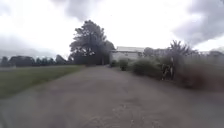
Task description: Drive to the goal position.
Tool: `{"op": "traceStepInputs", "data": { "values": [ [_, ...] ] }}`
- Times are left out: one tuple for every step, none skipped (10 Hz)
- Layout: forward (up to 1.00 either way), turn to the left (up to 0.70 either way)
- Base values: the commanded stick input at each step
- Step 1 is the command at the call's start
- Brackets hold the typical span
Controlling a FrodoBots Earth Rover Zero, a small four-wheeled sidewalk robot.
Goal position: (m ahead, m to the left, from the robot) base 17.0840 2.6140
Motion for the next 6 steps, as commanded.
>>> {"op": "traceStepInputs", "data": {
  "values": [
    [1.0,0.0],
    [1.0,0.0],
    [1.0,0.0],
    [1.0,0.0],
    [1.0,0.0],
    [1.0,0.0]
  ]
}}
